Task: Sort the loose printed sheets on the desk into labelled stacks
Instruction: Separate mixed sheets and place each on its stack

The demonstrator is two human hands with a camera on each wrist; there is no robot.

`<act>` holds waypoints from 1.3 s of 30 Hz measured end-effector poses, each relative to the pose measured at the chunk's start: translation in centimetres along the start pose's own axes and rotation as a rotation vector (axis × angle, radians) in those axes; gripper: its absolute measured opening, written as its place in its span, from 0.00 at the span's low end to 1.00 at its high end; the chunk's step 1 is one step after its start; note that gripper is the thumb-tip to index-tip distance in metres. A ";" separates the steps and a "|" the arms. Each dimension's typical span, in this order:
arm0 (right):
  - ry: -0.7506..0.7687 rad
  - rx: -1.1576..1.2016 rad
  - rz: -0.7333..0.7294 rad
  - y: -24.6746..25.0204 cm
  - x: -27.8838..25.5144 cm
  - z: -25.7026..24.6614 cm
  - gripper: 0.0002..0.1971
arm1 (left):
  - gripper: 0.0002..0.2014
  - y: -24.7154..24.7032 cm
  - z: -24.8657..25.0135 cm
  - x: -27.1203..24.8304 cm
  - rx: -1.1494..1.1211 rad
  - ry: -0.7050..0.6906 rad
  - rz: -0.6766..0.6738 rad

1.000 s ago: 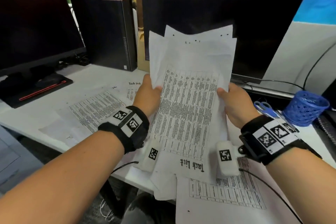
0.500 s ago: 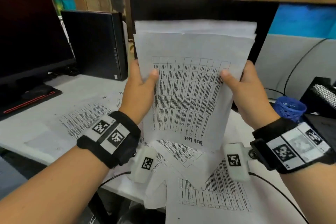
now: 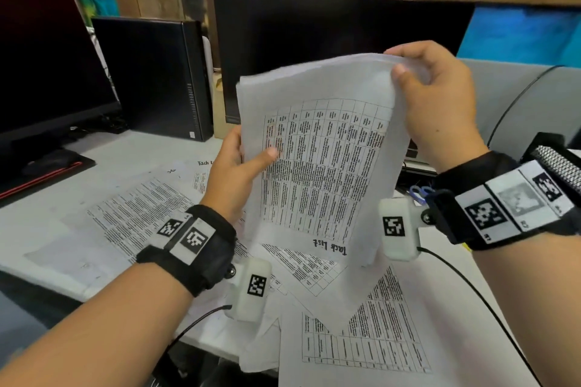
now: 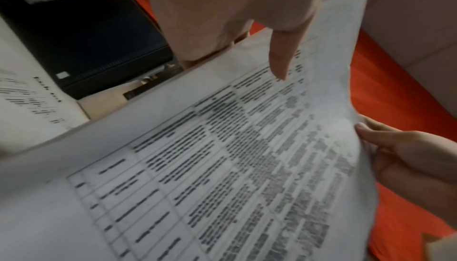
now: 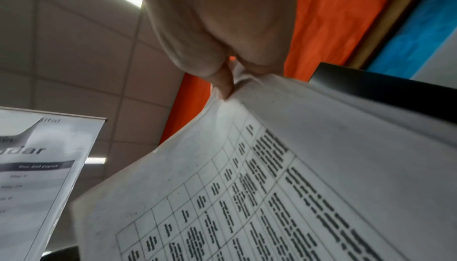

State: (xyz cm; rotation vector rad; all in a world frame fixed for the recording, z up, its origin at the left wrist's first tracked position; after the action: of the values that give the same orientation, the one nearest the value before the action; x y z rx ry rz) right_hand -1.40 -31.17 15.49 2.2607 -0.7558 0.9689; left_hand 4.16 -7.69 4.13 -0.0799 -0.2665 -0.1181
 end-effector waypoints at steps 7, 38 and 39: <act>-0.049 0.274 0.119 0.6 -1.1 1.0 0.20 | 0.09 -0.2 -1.2 0.5 0.039 0.067 0.100; -0.610 -0.003 -0.223 -3.3 -14.0 9.5 0.19 | 0.06 -2.6 -5.1 -2.5 0.167 0.238 0.246; -0.612 0.007 -0.212 -2.8 -13.8 9.6 0.20 | 0.05 -2.6 -4.9 -2.5 0.174 0.227 0.238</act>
State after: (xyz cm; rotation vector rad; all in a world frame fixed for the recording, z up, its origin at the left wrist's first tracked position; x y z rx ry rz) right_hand -3.23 -31.99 -1.42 2.6009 -0.7276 0.1682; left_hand 2.75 -10.45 -1.07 0.0751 -0.0388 0.1330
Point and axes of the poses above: each hand's wrist, its own x-axis towards the middle knuckle, its own y-axis out of the back of the hand, z = x × y, the point moved 5 cm from there along x, towards the middle knuckle, and after that the axes turned 4 degrees about y, right-handed, at the moved point
